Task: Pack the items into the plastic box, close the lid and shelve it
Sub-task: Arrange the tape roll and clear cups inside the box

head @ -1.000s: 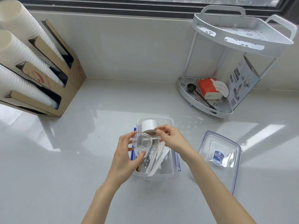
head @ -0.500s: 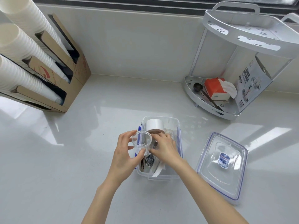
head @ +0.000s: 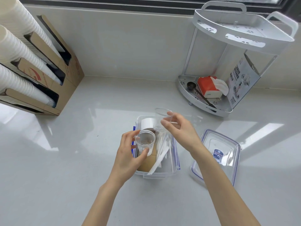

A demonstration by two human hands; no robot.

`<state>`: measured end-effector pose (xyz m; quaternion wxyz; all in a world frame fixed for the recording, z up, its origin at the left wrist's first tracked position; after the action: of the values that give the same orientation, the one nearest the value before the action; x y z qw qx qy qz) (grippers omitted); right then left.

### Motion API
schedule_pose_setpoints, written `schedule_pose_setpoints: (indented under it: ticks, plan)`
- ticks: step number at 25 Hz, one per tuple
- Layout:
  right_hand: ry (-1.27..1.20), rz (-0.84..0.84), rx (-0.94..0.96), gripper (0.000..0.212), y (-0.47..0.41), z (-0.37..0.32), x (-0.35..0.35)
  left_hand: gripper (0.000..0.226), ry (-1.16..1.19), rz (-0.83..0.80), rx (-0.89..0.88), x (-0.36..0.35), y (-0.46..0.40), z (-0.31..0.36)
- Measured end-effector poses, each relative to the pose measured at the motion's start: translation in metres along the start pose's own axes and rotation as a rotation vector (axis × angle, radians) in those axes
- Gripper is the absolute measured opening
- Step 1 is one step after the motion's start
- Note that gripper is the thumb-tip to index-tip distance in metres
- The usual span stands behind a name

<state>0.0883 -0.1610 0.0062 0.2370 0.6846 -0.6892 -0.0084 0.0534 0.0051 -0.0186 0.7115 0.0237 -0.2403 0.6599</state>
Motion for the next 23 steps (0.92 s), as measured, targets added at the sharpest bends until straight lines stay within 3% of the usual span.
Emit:
schedule_pose_setpoints:
  ticks: [5, 15, 20, 23]
  plan:
    - [-0.006, -0.198, 0.076, 0.039, 0.016, -0.006, -0.026, 0.049, -0.001, -0.031, -0.011, -0.008, 0.001, 0.005]
    - [0.201, -0.282, 0.047, 0.055, 0.017, 0.021, -0.045, 0.045, 0.005, -0.001, -0.013, -0.005, 0.002, 0.01]
    - [0.173, -0.299, 0.027, 0.076, 0.018, 0.022, -0.043, 0.066, -0.001, 0.002, 0.052, -0.005, 0.003, -0.001]
    - [0.158, -0.284, 0.099, 0.065, 0.021, 0.013, -0.039, 0.066, -0.01, -0.005, 0.069, -0.006, 0.001, -0.002]
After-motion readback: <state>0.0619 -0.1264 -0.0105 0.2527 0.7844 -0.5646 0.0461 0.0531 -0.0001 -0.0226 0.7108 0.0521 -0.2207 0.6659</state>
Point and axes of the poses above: each hand's wrist, its own y-axis away from the middle knuckle, its own x-axis out of the back of the hand, z = x × y, the point moved 9 cm from there along -y, towards the middle knuckle, and after that the axes turned 10 degrees about -x, right-handed, at the moved point
